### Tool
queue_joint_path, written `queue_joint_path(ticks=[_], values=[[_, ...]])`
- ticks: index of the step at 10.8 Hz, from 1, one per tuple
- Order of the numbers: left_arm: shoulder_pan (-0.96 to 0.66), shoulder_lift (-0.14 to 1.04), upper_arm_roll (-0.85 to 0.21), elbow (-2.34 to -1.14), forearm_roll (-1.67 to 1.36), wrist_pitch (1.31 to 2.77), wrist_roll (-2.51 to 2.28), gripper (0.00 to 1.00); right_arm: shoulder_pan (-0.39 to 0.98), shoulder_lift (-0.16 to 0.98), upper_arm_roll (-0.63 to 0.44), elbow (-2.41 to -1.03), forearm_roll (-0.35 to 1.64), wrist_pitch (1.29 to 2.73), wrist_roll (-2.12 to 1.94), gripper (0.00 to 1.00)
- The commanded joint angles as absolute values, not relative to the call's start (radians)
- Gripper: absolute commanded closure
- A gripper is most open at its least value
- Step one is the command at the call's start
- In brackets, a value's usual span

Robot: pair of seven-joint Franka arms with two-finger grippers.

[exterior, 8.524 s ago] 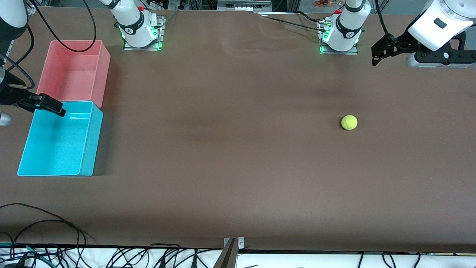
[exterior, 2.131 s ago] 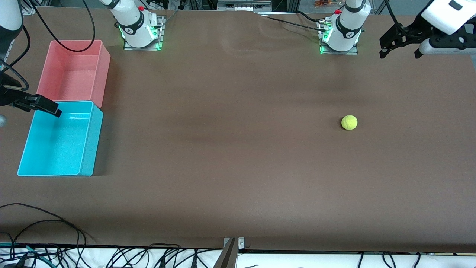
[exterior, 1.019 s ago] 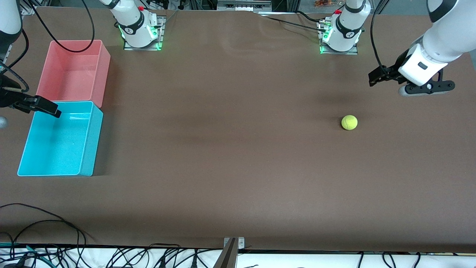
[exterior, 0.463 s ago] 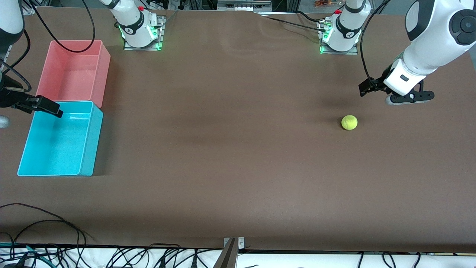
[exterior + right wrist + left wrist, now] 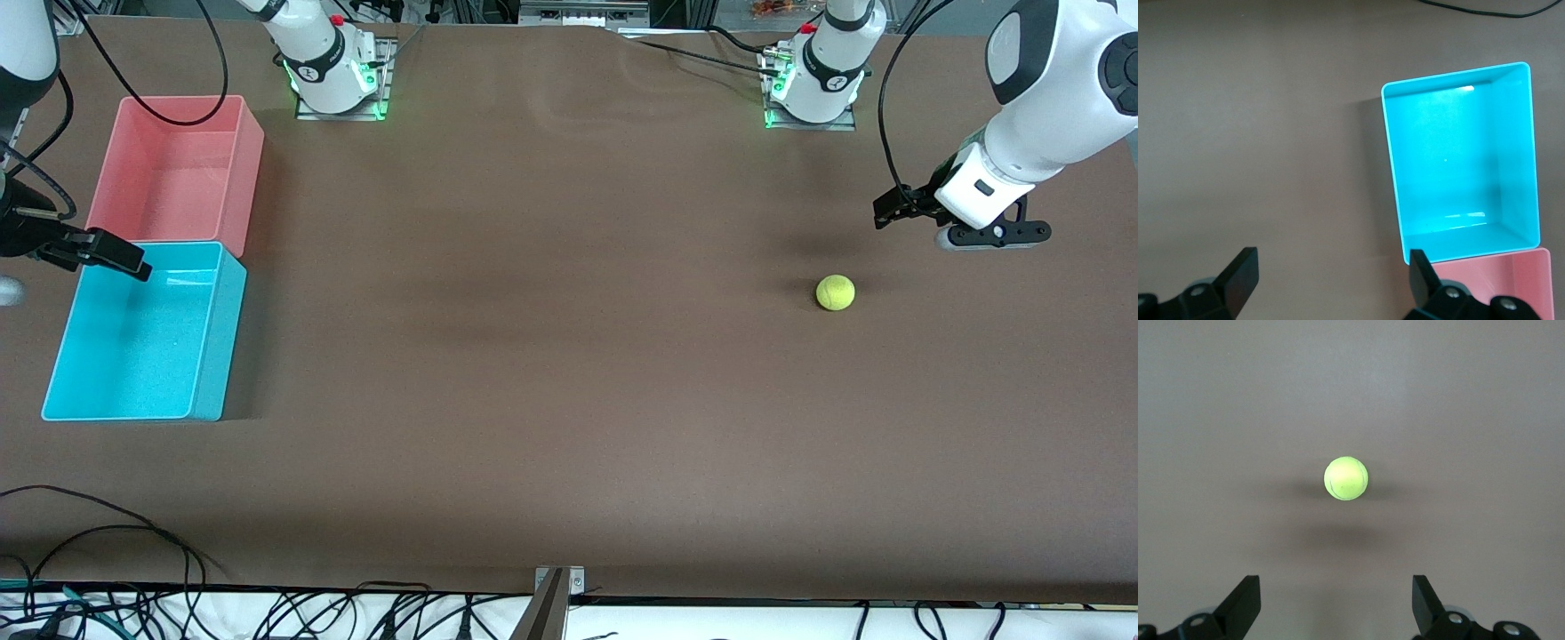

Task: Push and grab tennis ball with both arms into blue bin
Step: 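Move the left gripper out toward the yellow tennis ball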

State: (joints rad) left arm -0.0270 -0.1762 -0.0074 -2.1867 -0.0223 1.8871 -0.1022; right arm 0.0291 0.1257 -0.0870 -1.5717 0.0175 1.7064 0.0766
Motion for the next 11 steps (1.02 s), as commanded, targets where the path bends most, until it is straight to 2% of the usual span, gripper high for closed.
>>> queue_joint_path(ticks=[1, 3, 4, 5, 6, 7, 8, 11], values=[[-0.002, -0.206, -0.011, -2.31, -0.028, 2.017, -0.074, 0.0, 0.026, 0.12, -0.086, -1.575, 0.035, 1.701, 0.067, 0.0], [-0.002, -0.21, -0.011, -2.348, -0.026, 2.037, -0.072, 0.01, 0.026, 0.121, -0.086, -1.574, 0.035, 1.701, 0.066, 0.0], [-0.003, -0.21, -0.011, -2.353, -0.014, 2.037, -0.071, 0.08, 0.026, 0.121, -0.086, -1.575, 0.035, 1.701, 0.066, 0.0], [-0.008, -0.212, -0.011, -2.353, -0.011, 2.037, -0.06, 0.23, 0.026, 0.12, -0.086, -1.574, 0.034, 1.701, 0.066, 0.0], [-0.011, -0.21, -0.011, -2.362, -0.008, 2.037, 0.022, 0.46, 0.026, 0.121, -0.086, -1.574, 0.034, 1.701, 0.066, 0.0], [-0.006, -0.21, -0.011, -2.374, -0.003, 2.037, 0.163, 0.77, 0.026, 0.121, -0.086, -1.574, 0.035, 1.703, 0.066, 0.0], [-0.003, -0.21, -0.011, -2.387, -0.005, 2.042, 0.304, 1.0, 0.026, 0.12, -0.086, -1.574, 0.035, 1.703, 0.066, 0.0], [0.0, -0.21, -0.006, -2.422, -0.003, 2.068, 0.568, 1.0, 0.026, 0.121, -0.086, -1.574, 0.035, 1.703, 0.063, 0.0]])
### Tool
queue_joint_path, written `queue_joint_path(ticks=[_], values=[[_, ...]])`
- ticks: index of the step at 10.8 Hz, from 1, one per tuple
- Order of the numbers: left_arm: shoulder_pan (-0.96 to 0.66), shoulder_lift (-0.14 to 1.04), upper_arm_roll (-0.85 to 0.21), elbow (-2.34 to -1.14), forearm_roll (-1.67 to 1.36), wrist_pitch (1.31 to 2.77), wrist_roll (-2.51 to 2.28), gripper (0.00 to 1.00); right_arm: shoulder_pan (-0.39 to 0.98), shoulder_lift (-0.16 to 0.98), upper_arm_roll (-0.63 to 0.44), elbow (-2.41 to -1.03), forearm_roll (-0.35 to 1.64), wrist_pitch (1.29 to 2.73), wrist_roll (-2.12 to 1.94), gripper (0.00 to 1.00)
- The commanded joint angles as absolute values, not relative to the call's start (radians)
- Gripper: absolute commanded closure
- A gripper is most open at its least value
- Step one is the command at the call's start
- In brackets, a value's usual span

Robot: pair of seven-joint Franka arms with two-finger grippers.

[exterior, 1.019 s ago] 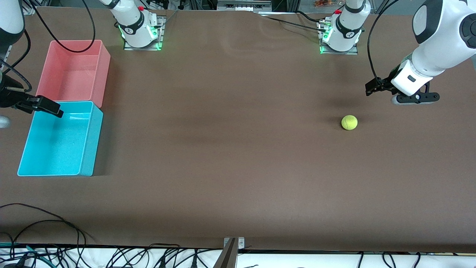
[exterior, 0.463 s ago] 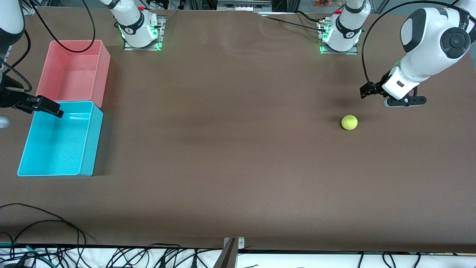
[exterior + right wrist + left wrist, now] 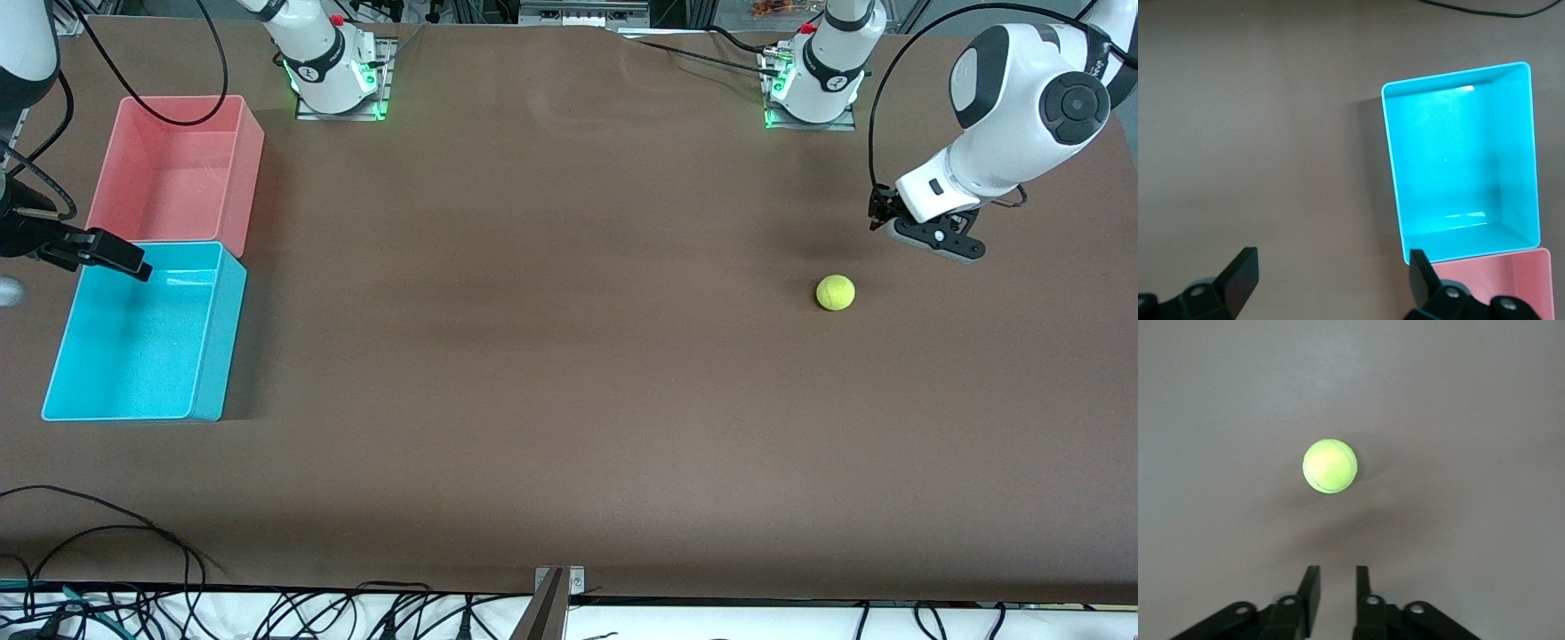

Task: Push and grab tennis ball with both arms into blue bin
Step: 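Move the left gripper out toward the yellow tennis ball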

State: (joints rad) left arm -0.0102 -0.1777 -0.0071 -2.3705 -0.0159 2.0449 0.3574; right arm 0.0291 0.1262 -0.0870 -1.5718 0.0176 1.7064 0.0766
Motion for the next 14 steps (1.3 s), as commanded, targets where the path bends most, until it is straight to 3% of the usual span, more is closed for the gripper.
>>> queue_joint_path(ticks=[1, 8, 14], values=[[0.011, -0.206, 0.004, -2.431, -0.003, 2.069, 0.719, 1.0, 0.026, 0.121, -0.086, -1.574, 0.034, 1.703, 0.066, 0.0], [0.017, -0.144, 0.035, -2.551, 0.037, 2.394, 1.264, 1.0, 0.026, 0.129, -0.086, -1.574, 0.034, 1.704, 0.063, 0.0], [0.018, 0.092, 0.077, -2.539, 0.038, 2.649, 1.377, 1.0, 0.026, 0.136, -0.086, -1.574, 0.034, 1.703, 0.063, 0.0]])
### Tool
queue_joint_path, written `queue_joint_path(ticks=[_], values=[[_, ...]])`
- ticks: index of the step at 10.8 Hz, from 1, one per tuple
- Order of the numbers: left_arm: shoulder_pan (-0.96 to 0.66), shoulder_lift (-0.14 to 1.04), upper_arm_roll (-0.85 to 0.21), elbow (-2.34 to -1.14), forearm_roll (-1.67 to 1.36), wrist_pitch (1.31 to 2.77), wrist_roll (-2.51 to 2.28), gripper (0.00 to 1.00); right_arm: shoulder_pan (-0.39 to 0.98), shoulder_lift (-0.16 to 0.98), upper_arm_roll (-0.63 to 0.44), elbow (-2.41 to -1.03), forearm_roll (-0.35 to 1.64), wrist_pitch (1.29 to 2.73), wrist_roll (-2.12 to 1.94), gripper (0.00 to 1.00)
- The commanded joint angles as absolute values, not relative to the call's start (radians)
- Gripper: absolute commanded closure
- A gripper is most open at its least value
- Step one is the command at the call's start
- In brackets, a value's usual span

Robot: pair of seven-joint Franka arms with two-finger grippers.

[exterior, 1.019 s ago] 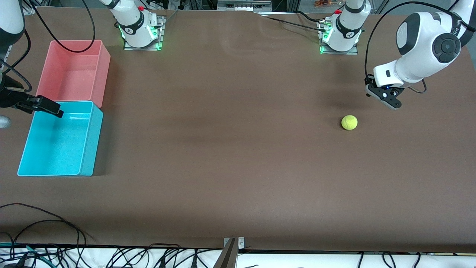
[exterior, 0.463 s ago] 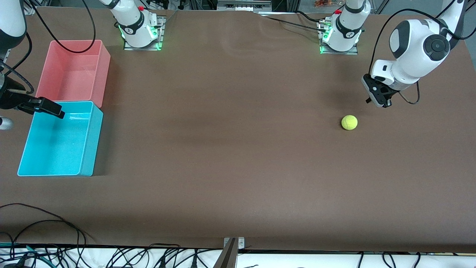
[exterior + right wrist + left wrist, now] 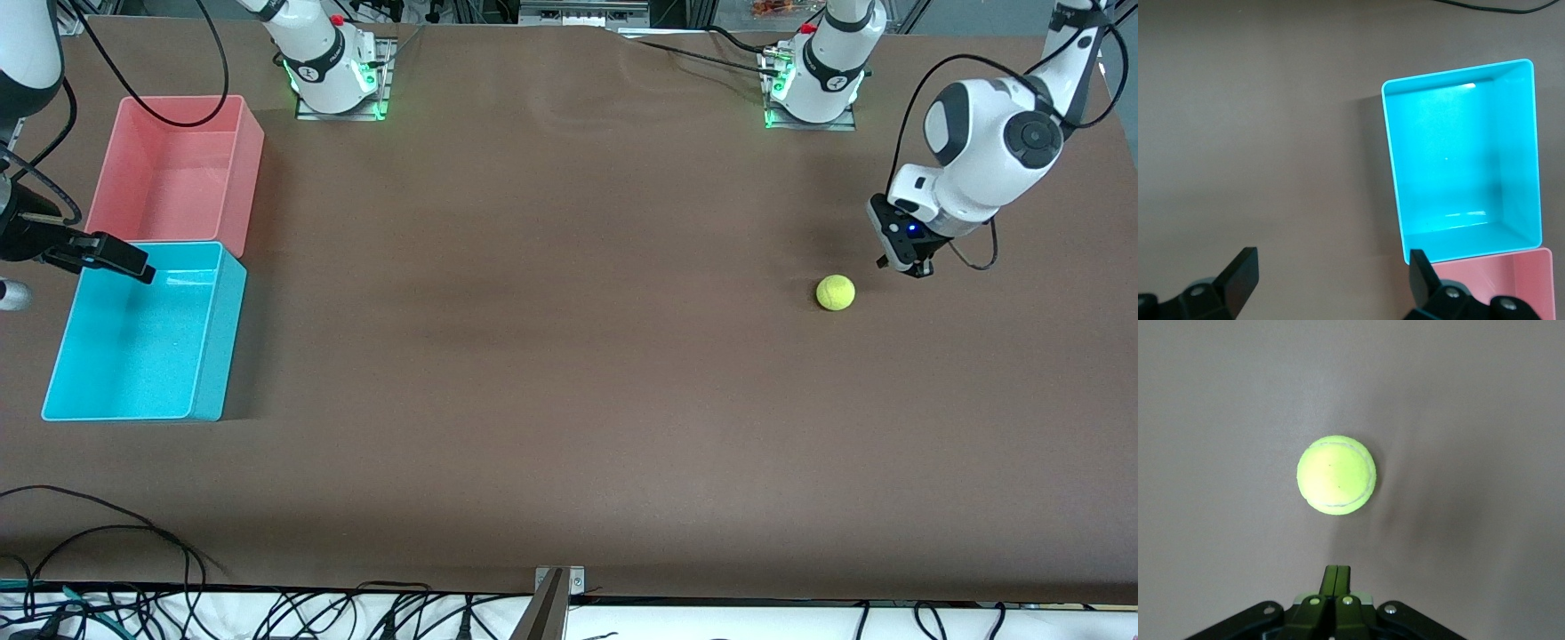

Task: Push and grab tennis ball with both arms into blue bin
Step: 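Lower the left gripper to the table beside the tennis ball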

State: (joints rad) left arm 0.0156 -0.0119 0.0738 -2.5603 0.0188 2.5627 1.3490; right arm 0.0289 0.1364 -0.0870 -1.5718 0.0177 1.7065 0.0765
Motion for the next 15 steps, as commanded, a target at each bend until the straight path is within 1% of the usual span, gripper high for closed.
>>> queue_joint_path(ticks=[1, 3, 8, 10, 13, 15], values=[[0.024, 0.135, 0.077, -2.528, 0.038, 2.686, 1.388, 1.0, 0.026, 0.137, -0.086, -1.574, 0.034, 1.703, 0.063, 0.0], [0.044, 0.184, 0.077, -2.514, 0.026, 2.72, 1.448, 1.0, 0.026, 0.138, -0.086, -1.572, 0.034, 1.703, 0.063, 0.0], [0.046, 0.238, 0.077, -2.502, 0.034, 2.73, 1.45, 1.0, 0.028, 0.138, -0.086, -1.574, 0.034, 1.703, 0.067, 0.0], [0.043, 0.238, 0.075, -2.5, 0.043, 2.746, 1.457, 1.0, 0.028, 0.138, -0.086, -1.574, 0.034, 1.703, 0.069, 0.0], [0.038, 0.239, 0.074, -2.5, 0.144, 2.749, 1.471, 1.0, 0.029, 0.138, -0.084, -1.574, 0.034, 1.703, 0.067, 0.0], [0.032, 0.244, 0.072, -2.5, 0.144, 2.761, 1.471, 1.0, 0.029, 0.138, -0.084, -1.572, 0.034, 1.703, 0.072, 0.0]])
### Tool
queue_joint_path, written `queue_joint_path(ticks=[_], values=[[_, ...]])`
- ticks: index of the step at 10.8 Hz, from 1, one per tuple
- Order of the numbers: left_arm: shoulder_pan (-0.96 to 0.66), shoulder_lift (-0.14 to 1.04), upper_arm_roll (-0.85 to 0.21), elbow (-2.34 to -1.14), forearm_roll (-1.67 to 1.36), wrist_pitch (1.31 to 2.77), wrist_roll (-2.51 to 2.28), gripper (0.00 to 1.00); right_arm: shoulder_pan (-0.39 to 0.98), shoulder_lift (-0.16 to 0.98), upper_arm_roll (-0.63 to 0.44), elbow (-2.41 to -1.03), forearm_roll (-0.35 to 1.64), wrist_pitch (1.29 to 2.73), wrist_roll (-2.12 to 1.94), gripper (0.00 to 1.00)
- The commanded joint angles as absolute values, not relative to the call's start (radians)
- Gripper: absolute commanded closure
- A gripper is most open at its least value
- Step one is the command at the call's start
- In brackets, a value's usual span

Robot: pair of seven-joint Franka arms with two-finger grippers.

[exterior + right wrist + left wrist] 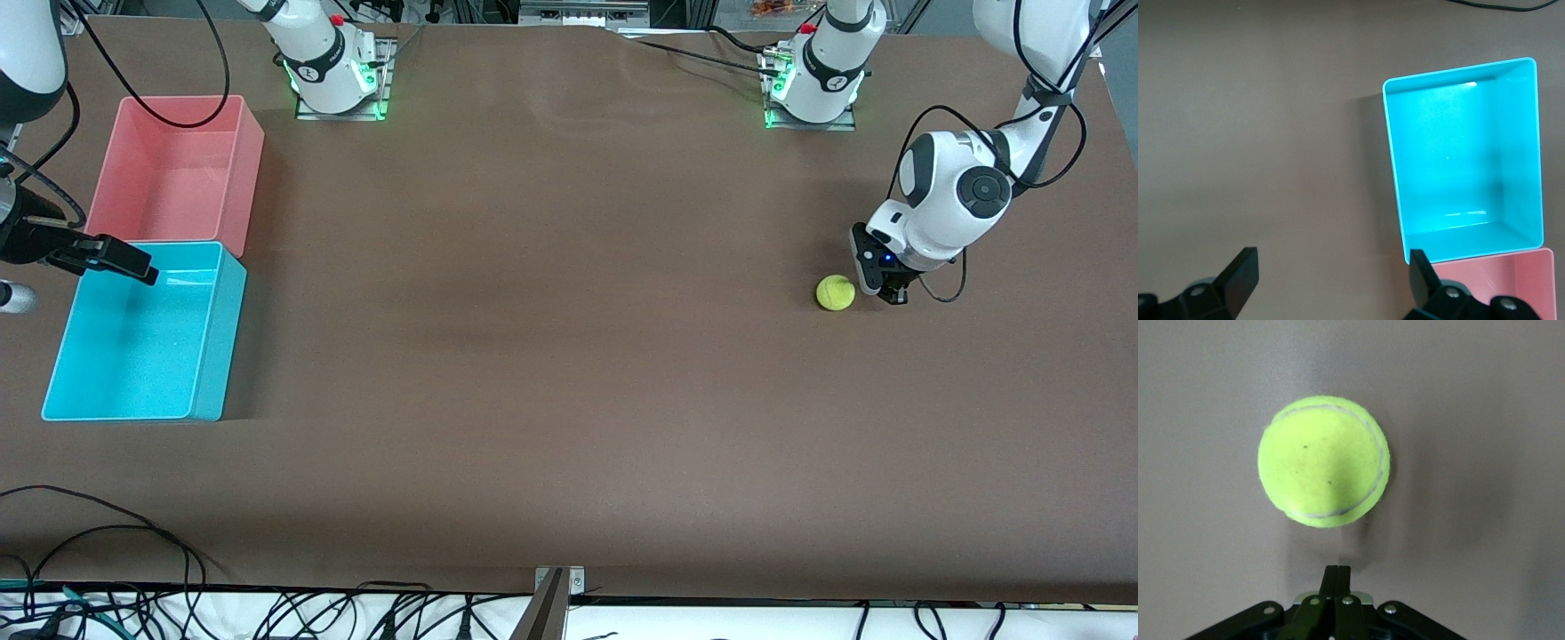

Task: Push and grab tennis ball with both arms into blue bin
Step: 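Lower the left gripper to the table beside the tennis ball, then push the ball with the left gripper toward the bins while the right gripper reaches out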

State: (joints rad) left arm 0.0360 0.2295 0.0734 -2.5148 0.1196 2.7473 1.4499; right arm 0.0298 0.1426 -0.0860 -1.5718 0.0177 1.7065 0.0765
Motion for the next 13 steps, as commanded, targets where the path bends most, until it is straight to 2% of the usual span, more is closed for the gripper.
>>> queue_joint_path(ticks=[1, 4, 6, 7, 8, 11, 12, 13], values=[[0.032, 0.245, 0.071, -2.5, 0.141, 2.761, 1.47, 1.0, 0.031, 0.138, -0.084, -1.574, 0.034, 1.703, 0.078, 0.0], [0.029, 0.252, 0.042, -2.5, 0.129, 2.763, 1.433, 1.0, 0.032, 0.137, -0.083, -1.574, 0.034, 1.703, 0.081, 0.0], [-0.003, 0.274, -0.1, -2.491, 0.115, 2.763, 1.169, 1.0, 0.037, 0.138, -0.083, -1.574, 0.034, 1.703, 0.081, 0.0], [-0.027, 0.288, -0.188, -2.43, 0.132, 2.752, 0.987, 1.0, 0.037, 0.138, -0.083, -1.577, 0.034, 1.703, 0.081, 0.0], [-0.056, 0.297, -0.224, -2.389, 0.161, 2.741, 0.859, 1.0, 0.035, 0.138, -0.084, -1.577, 0.035, 1.703, 0.081, 0.0], [-0.045, 0.27, -0.224, -2.387, 0.219, 2.706, 0.813, 1.0, 0.037, 0.14, -0.084, -1.577, 0.035, 1.709, 0.081, 0.0], [-0.026, 0.244, -0.224, -2.391, 0.219, 2.685, 0.816, 0.98, 0.038, 0.144, -0.084, -1.583, 0.037, 1.712, 0.081, 0.0], [-0.025, 0.218, -0.221, -2.391, 0.219, 2.631, 0.818, 0.78, 0.057, 0.159, -0.083, -1.589, 0.043, 1.721, 0.081, 0.0]])
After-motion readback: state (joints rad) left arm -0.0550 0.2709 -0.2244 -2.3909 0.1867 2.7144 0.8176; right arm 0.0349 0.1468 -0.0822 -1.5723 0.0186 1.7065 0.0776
